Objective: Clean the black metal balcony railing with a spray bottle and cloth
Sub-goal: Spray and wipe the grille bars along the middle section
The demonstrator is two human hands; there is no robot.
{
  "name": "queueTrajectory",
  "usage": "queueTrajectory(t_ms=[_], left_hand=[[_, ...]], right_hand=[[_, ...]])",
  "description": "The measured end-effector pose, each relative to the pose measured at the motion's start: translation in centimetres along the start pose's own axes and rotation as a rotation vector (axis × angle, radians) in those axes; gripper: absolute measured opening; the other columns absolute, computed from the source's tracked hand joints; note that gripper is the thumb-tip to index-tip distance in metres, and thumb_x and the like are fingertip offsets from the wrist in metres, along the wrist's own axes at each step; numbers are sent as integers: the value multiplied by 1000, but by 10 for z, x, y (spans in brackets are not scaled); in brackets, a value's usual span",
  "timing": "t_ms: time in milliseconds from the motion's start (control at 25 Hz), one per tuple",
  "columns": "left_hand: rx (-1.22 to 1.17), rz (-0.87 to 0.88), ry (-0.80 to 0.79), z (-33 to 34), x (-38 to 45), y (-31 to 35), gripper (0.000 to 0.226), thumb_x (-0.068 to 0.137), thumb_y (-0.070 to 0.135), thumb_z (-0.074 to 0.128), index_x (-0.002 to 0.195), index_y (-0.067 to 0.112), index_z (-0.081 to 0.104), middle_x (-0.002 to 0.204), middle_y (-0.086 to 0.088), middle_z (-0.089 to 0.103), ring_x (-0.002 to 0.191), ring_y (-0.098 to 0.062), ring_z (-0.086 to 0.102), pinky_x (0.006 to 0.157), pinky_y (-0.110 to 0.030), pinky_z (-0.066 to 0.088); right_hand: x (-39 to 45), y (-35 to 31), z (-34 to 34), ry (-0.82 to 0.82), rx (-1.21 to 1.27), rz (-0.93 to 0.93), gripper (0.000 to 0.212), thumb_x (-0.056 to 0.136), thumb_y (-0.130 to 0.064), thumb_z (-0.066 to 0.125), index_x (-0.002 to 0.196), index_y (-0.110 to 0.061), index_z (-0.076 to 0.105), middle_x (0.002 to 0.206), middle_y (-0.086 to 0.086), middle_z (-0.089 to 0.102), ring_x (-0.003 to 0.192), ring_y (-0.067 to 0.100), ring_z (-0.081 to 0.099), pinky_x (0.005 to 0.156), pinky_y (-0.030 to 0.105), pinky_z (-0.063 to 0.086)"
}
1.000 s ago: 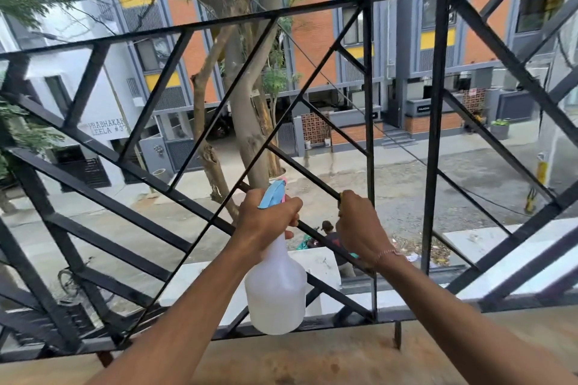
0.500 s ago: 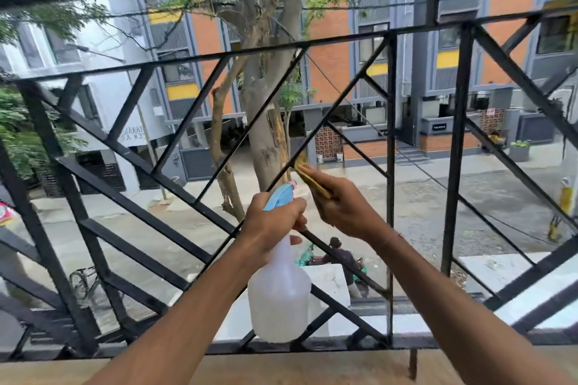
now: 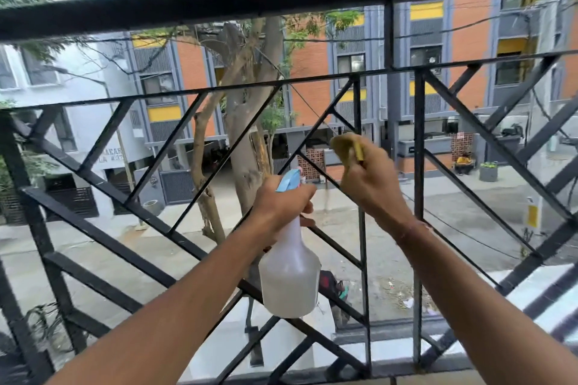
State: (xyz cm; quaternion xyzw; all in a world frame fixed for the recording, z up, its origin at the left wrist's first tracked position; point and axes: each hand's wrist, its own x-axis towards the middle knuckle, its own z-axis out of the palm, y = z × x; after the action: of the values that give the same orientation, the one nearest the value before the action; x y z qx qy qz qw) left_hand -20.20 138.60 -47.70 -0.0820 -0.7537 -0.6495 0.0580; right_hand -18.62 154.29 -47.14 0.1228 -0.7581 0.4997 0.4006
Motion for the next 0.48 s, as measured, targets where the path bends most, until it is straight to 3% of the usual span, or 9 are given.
queueTrajectory(t_ms=[80, 160, 240, 280, 360, 400, 480], left_hand=[[-4, 29, 21, 3, 3, 7, 33, 83, 18, 71, 109, -1, 62, 98, -28, 70, 70, -27, 71, 65, -51, 65], [-19, 56, 54, 2, 5, 11, 22, 91, 18, 71, 102, 1, 63, 92, -24, 69, 69, -27, 70, 64, -51, 65], [-33, 48, 78, -3, 6, 12, 12, 92, 12, 69, 98, 8, 60, 86, -20, 69, 68, -27, 69, 63, -48, 65], [-38, 25, 75, -6, 5, 13, 15, 89, 9, 69, 100, 10, 58, 84, -20, 69, 68, -27, 69, 64, -49, 65], [-4, 14, 56, -9, 5, 12, 18, 87, 7, 67, 100, 11, 55, 80, -18, 68, 71, -27, 69, 65, -47, 65], [16, 20, 41, -9, 7, 10, 17, 86, 7, 67, 100, 9, 56, 81, -17, 66, 72, -27, 69, 64, -45, 65], [40, 16, 14, -8, 11, 9, 29, 82, 9, 67, 108, -1, 61, 85, -21, 65, 71, -26, 68, 62, -43, 65]], right_hand=[[12, 1, 21, -170, -64, -8, 34, 103, -3, 38, 130, -9, 57, 124, 9, 65, 114, 21, 61, 102, 45, 51], [19, 2, 41, -257, -43, -16, 20, 102, -9, 41, 116, -8, 56, 101, 10, 66, 91, 26, 63, 85, 52, 54], [20, -2, 44, -310, -115, -89, 16, 100, -8, 46, 114, -6, 53, 85, 4, 60, 72, 25, 53, 67, 37, 46], [19, -2, 41, -340, -202, -154, 26, 99, -5, 48, 125, -6, 52, 86, 3, 59, 72, 23, 49, 61, 28, 38], [12, 9, 29, -390, -382, -229, 53, 95, 2, 47, 147, -9, 40, 96, 9, 60, 76, 22, 47, 60, 23, 31], [7, 20, 22, -384, -483, -212, 58, 94, 5, 46, 149, -10, 37, 102, 12, 62, 77, 22, 47, 64, 24, 34], [-9, 37, 12, -340, -644, -132, 47, 93, 6, 43, 138, -10, 44, 111, 15, 64, 77, 23, 48, 66, 30, 40]])
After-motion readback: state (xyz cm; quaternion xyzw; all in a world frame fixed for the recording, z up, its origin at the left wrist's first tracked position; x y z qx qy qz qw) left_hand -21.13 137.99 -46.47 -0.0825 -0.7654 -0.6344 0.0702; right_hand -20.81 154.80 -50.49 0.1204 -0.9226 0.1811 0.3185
